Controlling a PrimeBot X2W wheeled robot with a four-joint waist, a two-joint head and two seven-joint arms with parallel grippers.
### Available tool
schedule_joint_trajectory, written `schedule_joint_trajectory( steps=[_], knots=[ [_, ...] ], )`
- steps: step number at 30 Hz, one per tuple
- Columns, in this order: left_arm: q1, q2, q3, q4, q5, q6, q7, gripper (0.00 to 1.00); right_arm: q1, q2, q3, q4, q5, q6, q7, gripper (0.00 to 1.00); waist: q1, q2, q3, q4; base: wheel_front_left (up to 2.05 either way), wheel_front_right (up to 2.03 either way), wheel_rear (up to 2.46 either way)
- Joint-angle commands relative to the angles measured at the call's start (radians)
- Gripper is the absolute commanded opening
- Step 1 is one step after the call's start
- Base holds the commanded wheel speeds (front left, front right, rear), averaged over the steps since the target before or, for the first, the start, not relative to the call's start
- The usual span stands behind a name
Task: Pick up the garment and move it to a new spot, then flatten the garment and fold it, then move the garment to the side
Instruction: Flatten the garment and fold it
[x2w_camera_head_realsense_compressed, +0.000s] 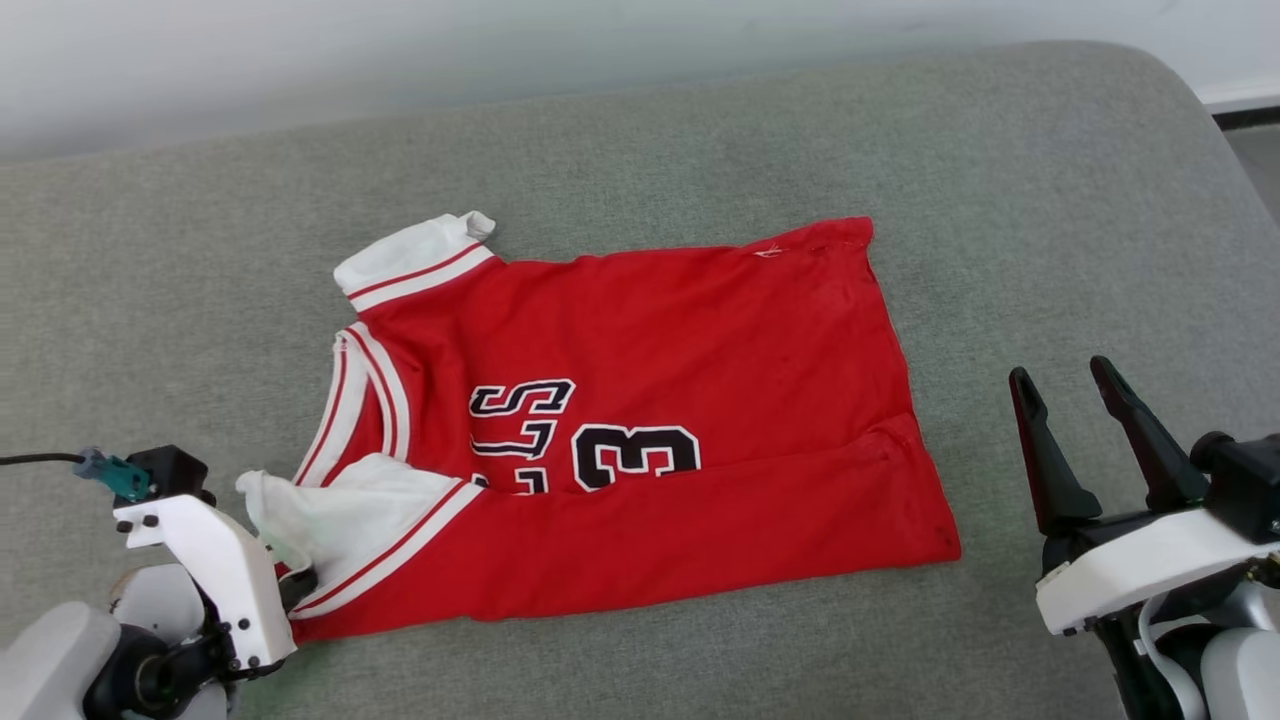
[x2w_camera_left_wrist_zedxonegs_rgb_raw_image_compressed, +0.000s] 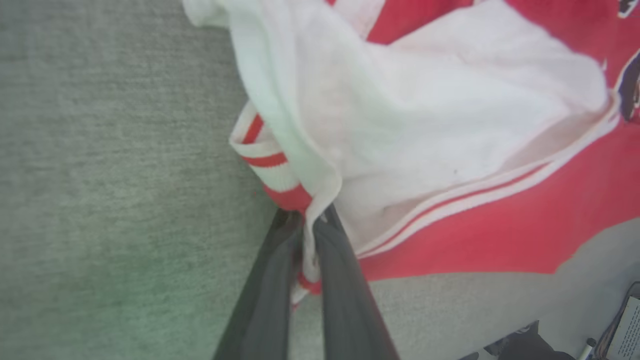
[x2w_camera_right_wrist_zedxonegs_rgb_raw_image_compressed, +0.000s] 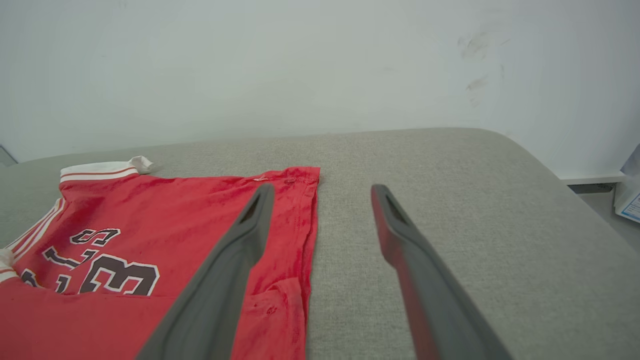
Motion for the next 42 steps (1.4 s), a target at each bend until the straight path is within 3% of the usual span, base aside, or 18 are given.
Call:
schedule_joint_trajectory(
  steps=[1,6,12,16,20,27,28,29,30,42],
  knots=[
    [0.023,-0.046,-0.03,0.017,0.007,-0.018,-0.02,0.0,0.005,-0.018,-0.003,-0.005,0.02,-0.001,0.035,1.0,0.0001,0.0,-0.018,0.018,0.0,0.0,0.0],
    [-0.002,-0.041,-0.006,-0.007,0.04,-0.028,-0.092,0.0,0.004,-0.059,-0.014,0.015,0.072,-0.001,0.17,1.0,0.0001,0.0,-0.046,0.048,0.0,0.0,0.0],
    [-0.029,-0.031,0.007,-0.087,0.099,-0.007,-0.16,0.0,-0.016,-0.128,-0.024,0.066,0.139,-0.001,0.549,1.0,0.0001,0.0,-0.062,0.097,0.0,0.0,0.0],
    [-0.05,-0.03,0.002,-0.148,0.133,0.008,-0.178,0.0,-0.037,-0.123,-0.031,0.078,0.171,-0.001,0.731,1.0,0.0001,0.0,-0.036,0.132,0.0,0.0,0.0],
    [-0.074,-0.037,-0.008,-0.195,0.164,0.014,-0.19,0.0,-0.075,-0.102,-0.023,0.12,0.175,-0.001,0.797,1.0,0.0001,0.0,0.006,0.156,0.0,0.0,0.0],
    [-0.095,-0.057,-0.023,-0.208,0.185,0.009,-0.201,0.0,-0.119,-0.061,0.039,0.276,0.199,-0.001,0.808,1.0,0.0001,0.0,0.045,0.176,0.0,0.0,0.0],
    [-0.093,-0.059,-0.023,-0.206,0.185,0.008,-0.203,0.0,-0.119,-0.055,0.05,0.296,0.205,0.0,0.811,0.72,0.0001,0.0,0.044,0.176,0.0,0.0,0.0],
    [-0.089,-0.06,-0.023,-0.202,0.183,0.01,-0.203,0.0,-0.119,-0.052,0.059,0.312,0.211,0.0,0.812,0.15,0.0001,0.0,0.044,0.177,0.0,0.0,0.0],
    [-0.084,-0.061,-0.024,-0.2,0.181,0.01,-0.205,0.0,-0.12,-0.051,0.066,0.323,0.215,0.0,0.81,0.0,0.0001,0.0,0.042,0.176,0.0,0.0,0.0],
    [-0.001,-0.069,-0.013,-0.169,0.143,0.013,-0.24,0.0,-0.141,-0.119,0.113,0.294,0.239,-0.001,0.751,0.0,0.0001,0.0,-0.06,0.154,0.0,0.0,0.0]
  ],
)
